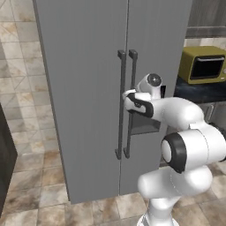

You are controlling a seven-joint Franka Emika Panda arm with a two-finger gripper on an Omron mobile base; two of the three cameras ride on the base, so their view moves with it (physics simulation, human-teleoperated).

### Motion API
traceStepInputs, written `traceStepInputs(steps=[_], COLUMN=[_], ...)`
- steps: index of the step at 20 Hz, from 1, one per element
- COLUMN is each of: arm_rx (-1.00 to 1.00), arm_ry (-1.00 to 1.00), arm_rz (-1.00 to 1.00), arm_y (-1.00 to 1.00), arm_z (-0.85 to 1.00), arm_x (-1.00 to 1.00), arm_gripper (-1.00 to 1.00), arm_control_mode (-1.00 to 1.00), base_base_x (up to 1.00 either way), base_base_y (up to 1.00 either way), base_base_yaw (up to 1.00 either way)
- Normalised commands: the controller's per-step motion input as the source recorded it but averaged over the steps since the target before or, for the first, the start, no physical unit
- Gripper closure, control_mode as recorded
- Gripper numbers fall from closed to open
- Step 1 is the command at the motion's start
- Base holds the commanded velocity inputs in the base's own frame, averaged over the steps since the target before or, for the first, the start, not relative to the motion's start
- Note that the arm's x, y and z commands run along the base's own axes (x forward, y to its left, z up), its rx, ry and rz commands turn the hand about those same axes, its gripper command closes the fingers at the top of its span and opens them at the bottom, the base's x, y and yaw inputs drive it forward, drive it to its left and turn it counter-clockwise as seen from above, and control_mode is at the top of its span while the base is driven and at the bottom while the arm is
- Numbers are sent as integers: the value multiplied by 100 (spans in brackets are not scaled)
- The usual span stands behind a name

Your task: Retrieve the butter from the fridge and place it on a plate on the dining table. Then retrieve the butter knife by the fridge and place it near the plate.

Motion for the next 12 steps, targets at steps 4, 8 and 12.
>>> traceStepInputs(steps=[4,8,12], arm_rx=[0,0,0], arm_ry=[-1,0,0], arm_rz=[0,0,0], arm_y=[0,0,0], arm_z=[-12,-4,0], arm_x=[36,30,33], arm_gripper=[-100,-100,-100], arm_control_mode=[-100,-100,-100], base_base_x=[0,0,0], base_base_y=[0,0,0], base_base_yaw=[0,0,0])
